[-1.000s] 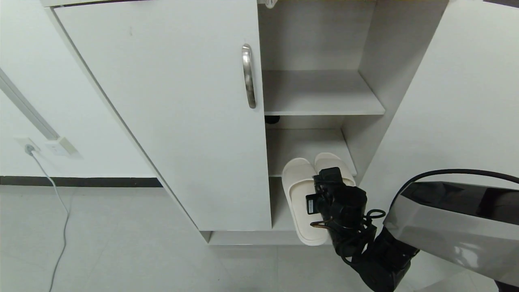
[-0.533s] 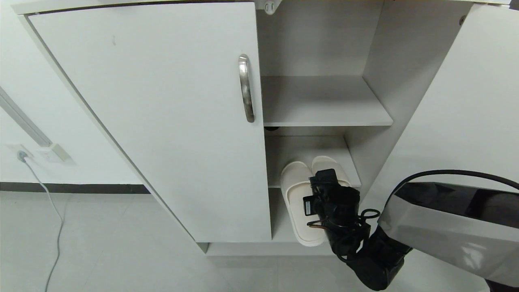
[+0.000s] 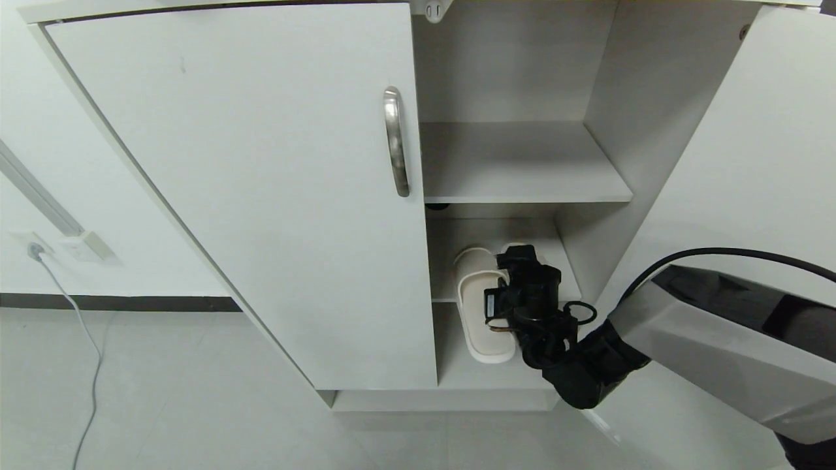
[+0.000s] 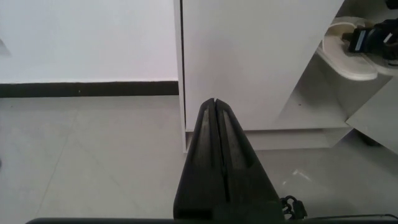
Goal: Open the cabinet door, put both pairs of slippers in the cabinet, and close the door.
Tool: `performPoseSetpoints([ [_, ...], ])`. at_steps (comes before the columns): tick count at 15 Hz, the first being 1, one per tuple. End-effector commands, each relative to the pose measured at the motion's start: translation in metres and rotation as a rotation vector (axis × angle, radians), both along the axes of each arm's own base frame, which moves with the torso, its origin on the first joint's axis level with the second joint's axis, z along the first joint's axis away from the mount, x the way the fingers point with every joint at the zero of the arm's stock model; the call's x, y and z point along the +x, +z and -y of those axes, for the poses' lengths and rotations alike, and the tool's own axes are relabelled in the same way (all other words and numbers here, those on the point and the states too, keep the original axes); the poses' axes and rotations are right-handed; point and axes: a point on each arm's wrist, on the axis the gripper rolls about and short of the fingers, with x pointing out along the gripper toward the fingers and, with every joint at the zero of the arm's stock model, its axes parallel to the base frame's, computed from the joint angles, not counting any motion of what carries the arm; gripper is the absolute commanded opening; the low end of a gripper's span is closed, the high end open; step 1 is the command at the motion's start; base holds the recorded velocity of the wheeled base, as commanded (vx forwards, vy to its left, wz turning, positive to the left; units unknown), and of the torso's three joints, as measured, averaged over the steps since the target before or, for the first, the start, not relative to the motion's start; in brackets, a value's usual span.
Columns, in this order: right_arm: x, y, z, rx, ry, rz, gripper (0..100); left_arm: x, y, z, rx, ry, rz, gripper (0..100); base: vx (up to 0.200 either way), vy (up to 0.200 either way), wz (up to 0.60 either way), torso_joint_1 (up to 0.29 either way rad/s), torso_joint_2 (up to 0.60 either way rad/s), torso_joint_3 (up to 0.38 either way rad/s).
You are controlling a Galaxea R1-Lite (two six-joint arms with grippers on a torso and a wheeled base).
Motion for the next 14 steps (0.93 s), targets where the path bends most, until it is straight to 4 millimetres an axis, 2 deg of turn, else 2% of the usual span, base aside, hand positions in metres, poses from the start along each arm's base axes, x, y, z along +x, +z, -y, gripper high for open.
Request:
performPoseSetpoints([
  [1, 0.014, 0.013, -0.002, 0.029, -0.007, 0.027, 0, 0.000, 0.000, 0.000, 0.000, 0.000, -0.002, 0, 0.000, 0.000, 0.00, 0.000, 0.00, 0.000],
  [5, 0.037, 0.018, -0.008, 0.020, -0.025, 0.046, 0, 0.000, 0.000, 0.000, 0.003, 0.000, -0.002, 0, 0.000, 0.000, 0.00, 0.000, 0.00, 0.000],
  [8, 0.056, 0.014, -0.011, 0.013, -0.051, 0.037, 0, 0.000, 0.000, 0.000, 0.004, 0.002, -0.002, 0, 0.000, 0.000, 0.00, 0.000, 0.00, 0.000],
  [14, 0.077, 0.023, -0.010, 0.020, -0.109, 0.052, 0, 0.000, 0.000, 0.000, 0.006, 0.002, -0.002, 0, 0.000, 0.000, 0.00, 0.000, 0.00, 0.000],
])
